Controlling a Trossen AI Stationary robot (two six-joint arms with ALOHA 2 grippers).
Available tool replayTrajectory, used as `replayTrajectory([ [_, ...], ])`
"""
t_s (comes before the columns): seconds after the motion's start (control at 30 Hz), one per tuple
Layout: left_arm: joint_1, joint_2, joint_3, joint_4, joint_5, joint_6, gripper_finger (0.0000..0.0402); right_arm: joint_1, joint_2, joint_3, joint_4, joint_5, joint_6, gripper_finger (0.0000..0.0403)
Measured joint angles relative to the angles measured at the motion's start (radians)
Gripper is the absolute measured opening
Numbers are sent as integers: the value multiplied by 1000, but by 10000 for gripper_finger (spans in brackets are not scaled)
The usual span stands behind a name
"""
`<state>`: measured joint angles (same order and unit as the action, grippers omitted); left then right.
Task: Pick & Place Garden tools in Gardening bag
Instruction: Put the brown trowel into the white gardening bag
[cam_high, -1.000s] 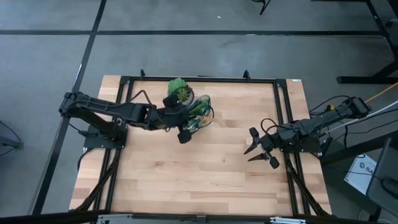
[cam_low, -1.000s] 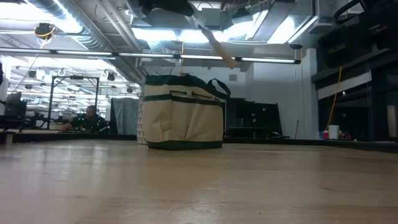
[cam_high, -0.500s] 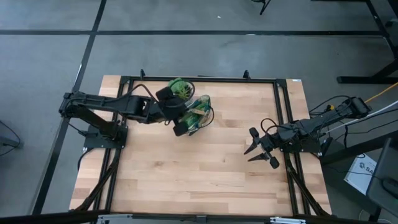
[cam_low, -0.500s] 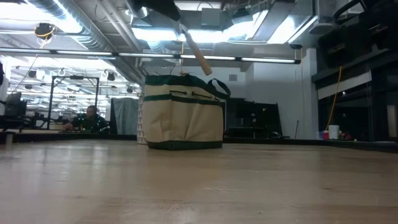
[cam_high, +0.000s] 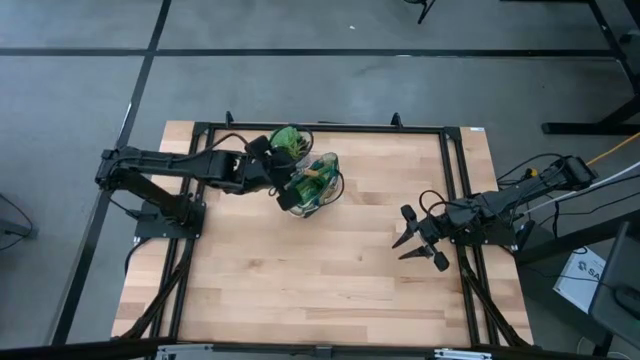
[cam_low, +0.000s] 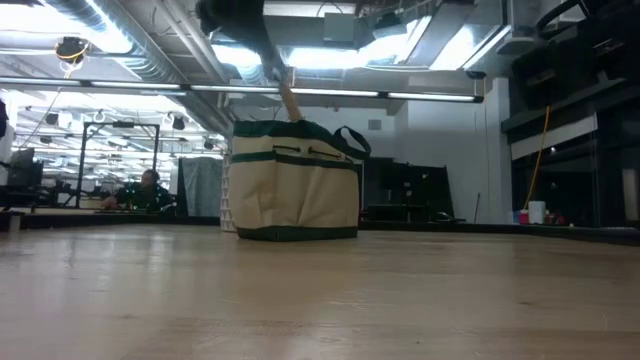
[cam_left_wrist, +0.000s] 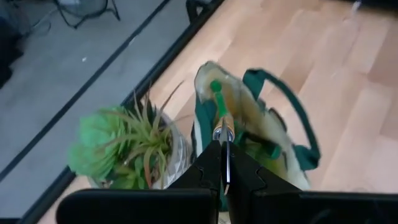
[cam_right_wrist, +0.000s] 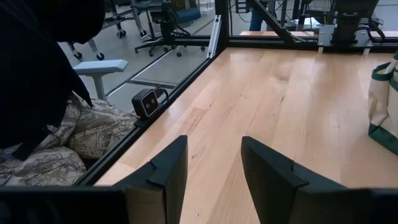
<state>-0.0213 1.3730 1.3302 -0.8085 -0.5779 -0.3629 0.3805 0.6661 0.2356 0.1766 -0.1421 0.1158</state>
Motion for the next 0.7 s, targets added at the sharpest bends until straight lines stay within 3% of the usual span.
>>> replayTrajectory([
  [0.4, 19, 32, -84, 94, 23, -42, 2, 0, 0, 0, 0, 0, 0, 153],
  [0.7, 16, 38, -84, 91, 123, -47, 4, 0, 0, 0, -1, 0, 0, 153],
])
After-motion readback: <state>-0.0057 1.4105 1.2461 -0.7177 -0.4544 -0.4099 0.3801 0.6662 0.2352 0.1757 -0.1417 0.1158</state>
